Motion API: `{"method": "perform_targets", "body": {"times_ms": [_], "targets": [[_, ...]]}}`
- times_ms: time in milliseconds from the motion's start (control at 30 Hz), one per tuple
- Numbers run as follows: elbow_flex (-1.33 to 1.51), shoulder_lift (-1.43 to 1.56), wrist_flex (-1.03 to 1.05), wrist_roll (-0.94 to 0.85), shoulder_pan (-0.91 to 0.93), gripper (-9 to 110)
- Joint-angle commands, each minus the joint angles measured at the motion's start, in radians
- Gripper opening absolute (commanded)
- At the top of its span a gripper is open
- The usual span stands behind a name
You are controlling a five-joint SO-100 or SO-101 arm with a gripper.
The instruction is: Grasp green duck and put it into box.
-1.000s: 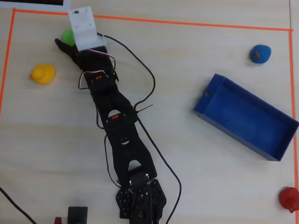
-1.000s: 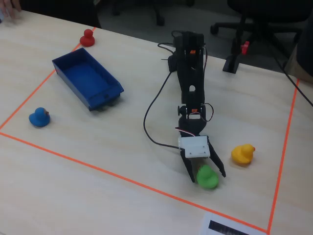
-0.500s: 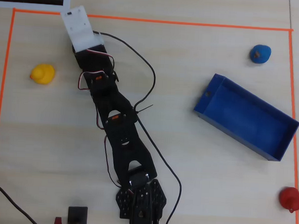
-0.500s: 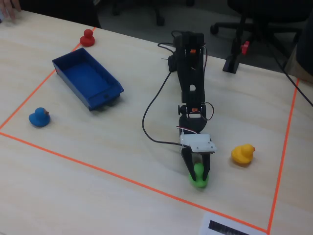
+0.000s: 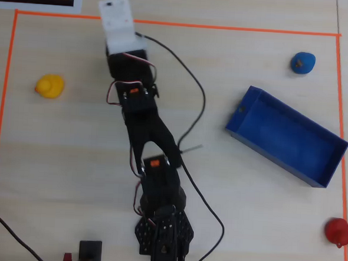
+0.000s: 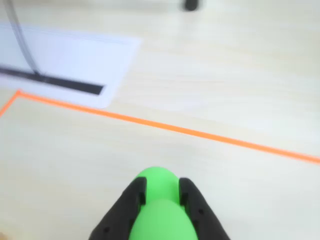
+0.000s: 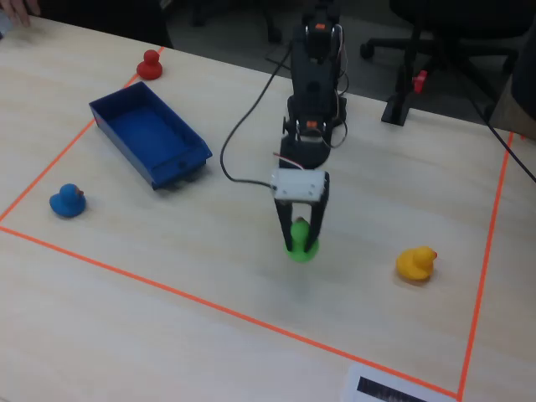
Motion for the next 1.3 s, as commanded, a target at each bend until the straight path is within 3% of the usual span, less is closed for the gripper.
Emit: {"method": "perform_targets", "body": {"times_ms": [0, 233, 633, 867, 1267], "targets": [[-0.023, 0.344, 0.396, 0.060, 0.147, 0], [-0.158, 0.423, 0.723, 0.081, 0.520, 0], [-0.192, 0.385, 0.804, 0.071, 1.154, 0], [-0.190, 0.244, 0.747, 0.069, 1.273, 0], [-0.249, -0.025, 0.517, 0.040, 1.289, 0]]}}
